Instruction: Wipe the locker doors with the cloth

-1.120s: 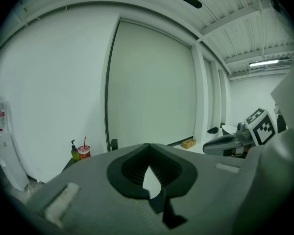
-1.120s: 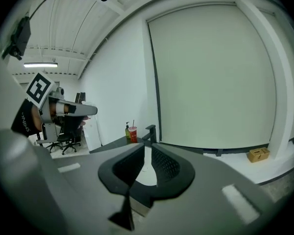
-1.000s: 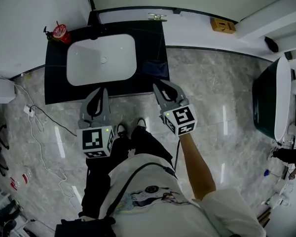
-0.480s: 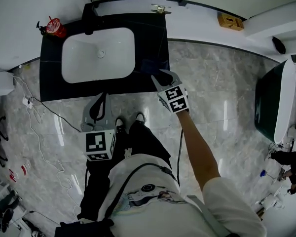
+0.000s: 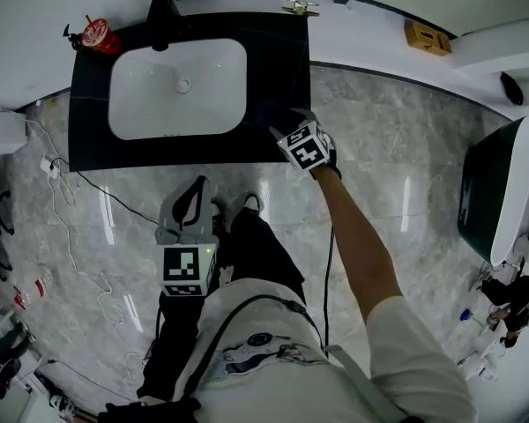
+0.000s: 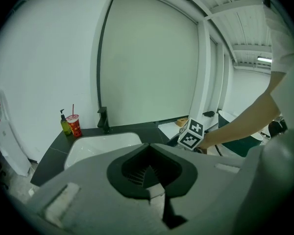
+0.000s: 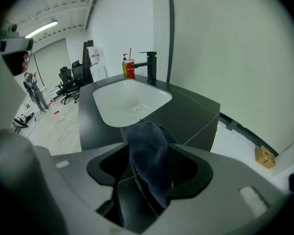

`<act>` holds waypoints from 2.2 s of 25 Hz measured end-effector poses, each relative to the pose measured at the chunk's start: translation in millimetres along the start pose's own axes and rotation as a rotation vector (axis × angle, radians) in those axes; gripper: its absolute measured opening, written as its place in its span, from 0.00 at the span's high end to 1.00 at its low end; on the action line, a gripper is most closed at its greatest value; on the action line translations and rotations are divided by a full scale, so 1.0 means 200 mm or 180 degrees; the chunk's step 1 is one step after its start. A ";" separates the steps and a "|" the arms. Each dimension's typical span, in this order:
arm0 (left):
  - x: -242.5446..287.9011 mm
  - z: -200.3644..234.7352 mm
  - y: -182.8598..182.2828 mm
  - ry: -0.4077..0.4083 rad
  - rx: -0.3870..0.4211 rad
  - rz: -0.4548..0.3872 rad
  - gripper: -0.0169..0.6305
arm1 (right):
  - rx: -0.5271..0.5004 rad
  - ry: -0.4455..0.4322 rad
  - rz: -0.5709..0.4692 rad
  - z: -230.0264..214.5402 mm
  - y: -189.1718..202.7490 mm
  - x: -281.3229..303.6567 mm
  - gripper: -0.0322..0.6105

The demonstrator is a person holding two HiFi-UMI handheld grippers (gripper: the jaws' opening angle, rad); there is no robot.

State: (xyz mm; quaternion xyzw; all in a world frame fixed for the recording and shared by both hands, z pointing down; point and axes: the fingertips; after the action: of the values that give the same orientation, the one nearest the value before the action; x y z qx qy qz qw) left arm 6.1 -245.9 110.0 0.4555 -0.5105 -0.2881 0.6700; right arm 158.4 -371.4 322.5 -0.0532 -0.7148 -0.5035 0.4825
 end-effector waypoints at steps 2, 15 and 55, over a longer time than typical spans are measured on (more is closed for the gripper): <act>-0.01 0.01 0.02 -0.0037 -0.0002 0.0033 0.98 | -0.0062 -0.0021 0.0127 -0.01 0.03 0.04 0.56; -0.05 0.03 0.10 -0.0147 -0.0078 0.0119 0.98 | 0.0002 -0.0168 0.0344 -0.04 0.08 0.14 0.62; -0.50 0.07 0.00 -0.0056 0.0053 -0.0431 0.98 | 0.0110 0.0790 -0.1079 0.41 -0.24 -0.80 0.78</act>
State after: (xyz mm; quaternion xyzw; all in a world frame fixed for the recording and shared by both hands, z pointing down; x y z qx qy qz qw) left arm -38.7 -165.4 68.3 0.4920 -0.4868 -0.3324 0.6407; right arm 163.7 -267.4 169.3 0.1386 -0.6571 -0.5678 0.4760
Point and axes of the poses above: the fingertips, and each gripper's own axes: x forward along the fingers, z to its left, y out of its underside, and after that the axes turned 7 degrees about -z, right-handed
